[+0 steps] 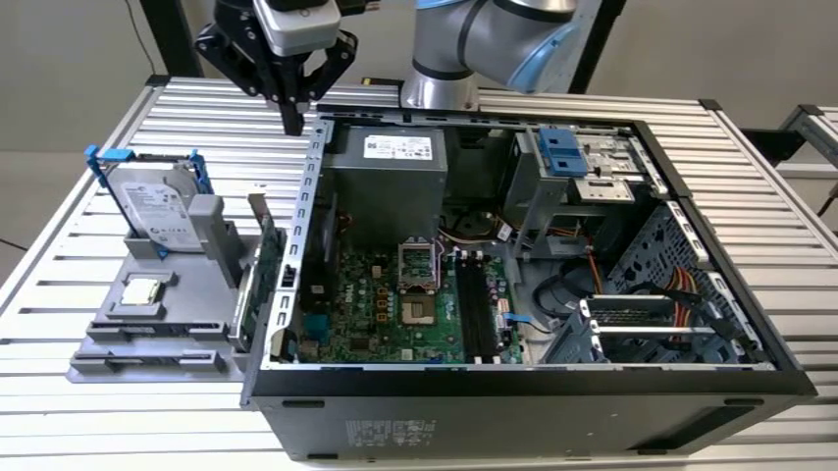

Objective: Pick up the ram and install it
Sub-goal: 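Reach for the ram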

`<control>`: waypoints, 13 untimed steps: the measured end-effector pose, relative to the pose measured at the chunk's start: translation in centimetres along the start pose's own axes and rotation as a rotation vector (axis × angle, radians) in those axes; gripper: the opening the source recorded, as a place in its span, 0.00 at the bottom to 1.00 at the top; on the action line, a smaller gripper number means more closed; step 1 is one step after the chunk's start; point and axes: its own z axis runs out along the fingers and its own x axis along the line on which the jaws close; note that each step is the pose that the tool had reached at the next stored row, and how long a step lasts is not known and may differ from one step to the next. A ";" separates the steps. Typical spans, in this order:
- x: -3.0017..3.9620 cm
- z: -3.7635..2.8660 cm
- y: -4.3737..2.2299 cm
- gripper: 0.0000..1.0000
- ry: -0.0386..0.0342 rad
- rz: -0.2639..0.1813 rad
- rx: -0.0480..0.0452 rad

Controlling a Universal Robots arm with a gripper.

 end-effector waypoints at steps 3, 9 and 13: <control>0.14 -0.01 -0.01 0.00 0.0001 0.000 0.0001; 0.43 -0.01 -0.03 0.00 0.0001 0.000 0.0001; 0.62 -0.02 -0.04 0.00 0.0000 0.000 0.0001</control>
